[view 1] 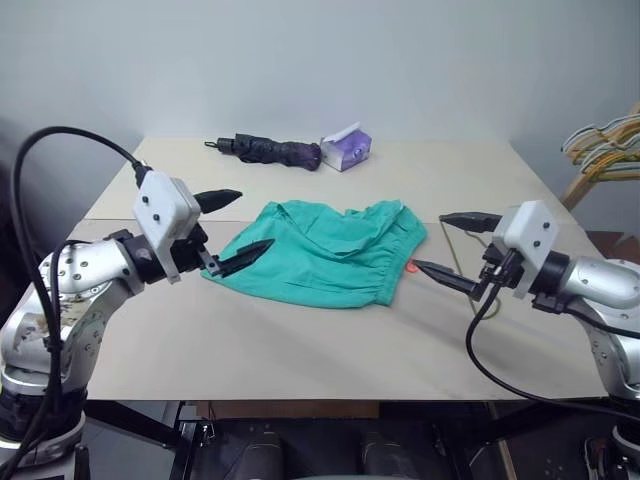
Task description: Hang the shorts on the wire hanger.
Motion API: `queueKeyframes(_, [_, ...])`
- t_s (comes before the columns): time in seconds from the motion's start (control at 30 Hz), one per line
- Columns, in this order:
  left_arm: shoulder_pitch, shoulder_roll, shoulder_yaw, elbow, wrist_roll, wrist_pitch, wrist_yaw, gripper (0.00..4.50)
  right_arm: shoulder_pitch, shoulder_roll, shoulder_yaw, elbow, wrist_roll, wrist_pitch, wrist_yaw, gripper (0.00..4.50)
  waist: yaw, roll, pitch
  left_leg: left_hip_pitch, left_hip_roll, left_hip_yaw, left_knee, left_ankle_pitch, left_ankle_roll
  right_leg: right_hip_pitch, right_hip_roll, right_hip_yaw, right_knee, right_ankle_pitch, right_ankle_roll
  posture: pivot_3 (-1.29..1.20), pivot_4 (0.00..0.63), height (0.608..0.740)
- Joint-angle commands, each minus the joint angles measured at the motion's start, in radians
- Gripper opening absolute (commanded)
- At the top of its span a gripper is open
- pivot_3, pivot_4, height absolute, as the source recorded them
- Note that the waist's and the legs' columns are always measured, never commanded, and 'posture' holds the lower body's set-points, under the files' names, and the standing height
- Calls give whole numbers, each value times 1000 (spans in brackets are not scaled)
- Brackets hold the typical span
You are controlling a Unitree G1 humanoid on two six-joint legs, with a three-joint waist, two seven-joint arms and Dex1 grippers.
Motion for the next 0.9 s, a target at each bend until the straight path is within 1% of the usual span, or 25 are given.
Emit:
queueKeyframes(0.03, [-18,9,33,-16,-43,18,-7,4500,-8,0,-18,-39,12,-11,-1,4452,1,0,0,0,0,0,0,0,0,0,0,0,0,0,0,28,0,740])
queueKeyframes(0.1, [-20,7,42,-17,-58,18,-9,4500,-14,4,-13,-41,17,-6,-1,4452,2,0,0,0,0,0,0,0,0,0,0,0,0,0,0,33,0,740])
queueKeyframes(0.2, [-6,36,39,-20,-33,6,-27,4500,-17,9,-9,-55,26,4,-2,4452,2,0,0,0,0,0,0,0,0,0,0,0,0,0,0,35,0,740])
queueKeyframes(0.4, [6,52,52,-10,-55,7,-63,4500,10,14,-2,-96,32,24,-3,4452,2,0,0,0,0,0,0,0,0,0,0,0,0,0,0,30,0,740])
queueKeyframes(0.53, [-2,51,54,-1,-62,-1,-88,4500,20,-5,23,-109,-5,17,0,4452,3,0,0,0,0,0,0,0,0,0,0,0,0,0,0,23,16,740])
queueKeyframes(0.63, [3,57,43,1,-43,-31,-118,4500,29,-48,95,-124,-100,-6,7,4452,2,0,0,0,0,0,0,0,0,0,0,0,0,0,0,14,9,740])
queueKeyframes(0.77, [-2,32,23,16,-28,-59,-116,4500,3,-110,219,-119,-249,-20,11,4452,1,1,-1,0,0,0,0,0,0,0,0,0,0,-1,-1,4,1,740])
queueKeyframes(0.83, [-2,24,14,17,-22,-67,-112,4500,-28,-137,305,-100,-363,-19,6,4452,-2,1,-1,0,0,1,0,0,0,0,0,0,0,-1,-1,-2,13,740])
queueKeyframes(0.9, [11,24,11,13,-24,-64,-115,4500,-46,-134,378,-76,-441,-4,-2,4452,-4,1,-1,0,0,1,0,0,0,-1,0,0,0,-1,-2,-7,21,740])
